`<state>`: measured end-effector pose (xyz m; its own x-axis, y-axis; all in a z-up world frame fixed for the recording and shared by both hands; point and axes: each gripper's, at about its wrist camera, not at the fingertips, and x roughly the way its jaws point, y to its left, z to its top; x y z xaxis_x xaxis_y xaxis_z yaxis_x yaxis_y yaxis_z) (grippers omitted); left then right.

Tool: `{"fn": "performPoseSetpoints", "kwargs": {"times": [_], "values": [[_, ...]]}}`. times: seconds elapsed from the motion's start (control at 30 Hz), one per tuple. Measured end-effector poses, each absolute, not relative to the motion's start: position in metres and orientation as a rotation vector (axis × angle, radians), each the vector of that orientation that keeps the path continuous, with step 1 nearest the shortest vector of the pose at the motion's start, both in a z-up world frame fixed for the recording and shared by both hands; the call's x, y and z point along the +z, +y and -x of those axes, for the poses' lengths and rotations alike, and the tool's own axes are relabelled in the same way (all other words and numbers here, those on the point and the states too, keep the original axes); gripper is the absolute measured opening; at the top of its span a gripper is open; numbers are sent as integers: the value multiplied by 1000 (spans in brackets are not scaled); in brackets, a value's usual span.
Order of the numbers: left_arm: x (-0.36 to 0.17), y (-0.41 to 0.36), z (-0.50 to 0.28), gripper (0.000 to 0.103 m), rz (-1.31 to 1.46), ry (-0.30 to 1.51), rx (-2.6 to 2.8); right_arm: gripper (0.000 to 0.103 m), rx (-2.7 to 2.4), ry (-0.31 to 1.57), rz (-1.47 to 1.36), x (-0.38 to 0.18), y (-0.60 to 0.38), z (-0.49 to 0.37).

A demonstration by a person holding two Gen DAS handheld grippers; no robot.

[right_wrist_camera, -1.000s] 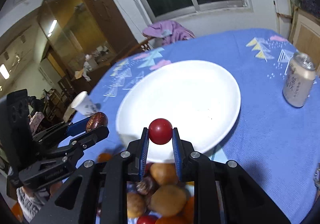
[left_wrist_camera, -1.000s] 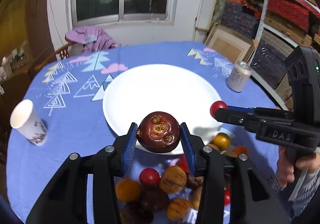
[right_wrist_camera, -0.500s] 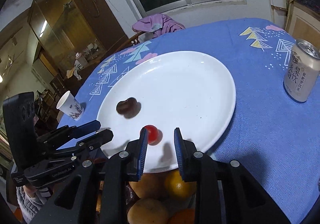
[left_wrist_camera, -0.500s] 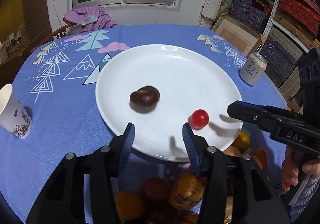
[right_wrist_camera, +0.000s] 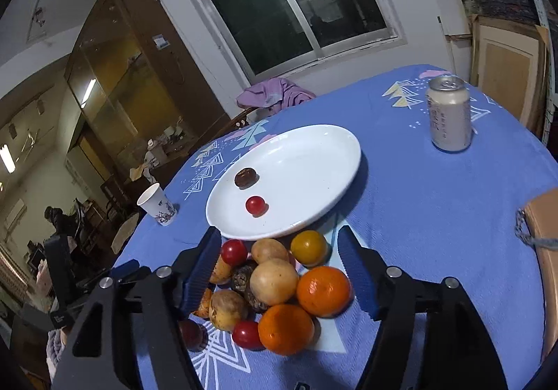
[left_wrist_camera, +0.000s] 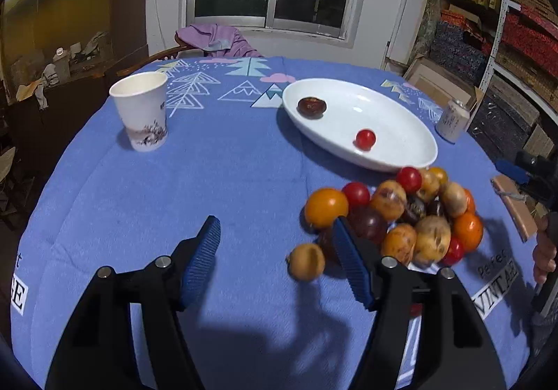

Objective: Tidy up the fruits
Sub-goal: 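Grasp the small tan round fruit with the left tool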

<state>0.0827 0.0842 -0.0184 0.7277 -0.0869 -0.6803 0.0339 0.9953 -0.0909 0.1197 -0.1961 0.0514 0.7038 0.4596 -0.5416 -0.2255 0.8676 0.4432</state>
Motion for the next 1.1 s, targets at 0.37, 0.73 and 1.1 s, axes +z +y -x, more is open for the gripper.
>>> {"fn": "performPoseSetpoints", "kwargs": {"times": [0.37, 0.73, 1.1], "values": [[-46, 51, -78, 66, -129, 813, -117, 72, 397, 728, -428, 39, -208, -114], [-54, 54, -110, 35, -79, 880, -164, 75, 401, 746, -402, 37, -199, -113], [-45, 53, -92, 29, -85, 842, -157, 75, 434, 752, -346, 37, -189, -109]]}}
